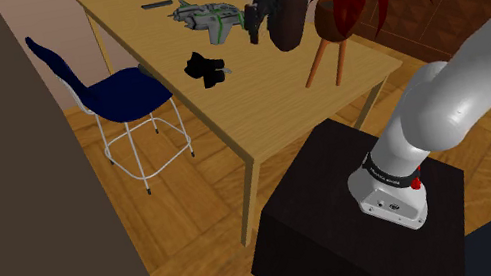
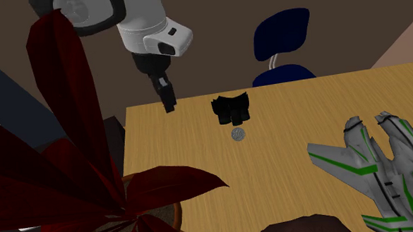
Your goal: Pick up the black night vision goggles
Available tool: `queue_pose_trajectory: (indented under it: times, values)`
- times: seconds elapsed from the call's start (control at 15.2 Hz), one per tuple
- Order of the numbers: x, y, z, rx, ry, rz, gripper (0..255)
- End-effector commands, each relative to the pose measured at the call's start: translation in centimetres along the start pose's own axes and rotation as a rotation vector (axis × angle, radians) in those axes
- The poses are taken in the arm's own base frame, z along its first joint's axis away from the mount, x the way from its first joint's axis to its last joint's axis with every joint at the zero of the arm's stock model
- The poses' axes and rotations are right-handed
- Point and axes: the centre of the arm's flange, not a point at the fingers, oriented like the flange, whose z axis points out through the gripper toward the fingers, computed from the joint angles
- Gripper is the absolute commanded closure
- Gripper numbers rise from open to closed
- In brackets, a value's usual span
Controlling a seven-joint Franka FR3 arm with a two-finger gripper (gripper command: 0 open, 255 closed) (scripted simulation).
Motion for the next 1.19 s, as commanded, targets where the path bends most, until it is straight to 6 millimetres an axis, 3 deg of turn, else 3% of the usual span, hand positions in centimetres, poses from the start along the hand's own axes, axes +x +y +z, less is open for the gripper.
queue_pose_trajectory:
  times: [0.0, 1.12]
  values:
    - [2.5, 0.5, 1.2, 0.01, 0.003, -0.014, 0]
    - [23.3, 1.8, 9.4, 0.093, 0.015, -0.134, 0]
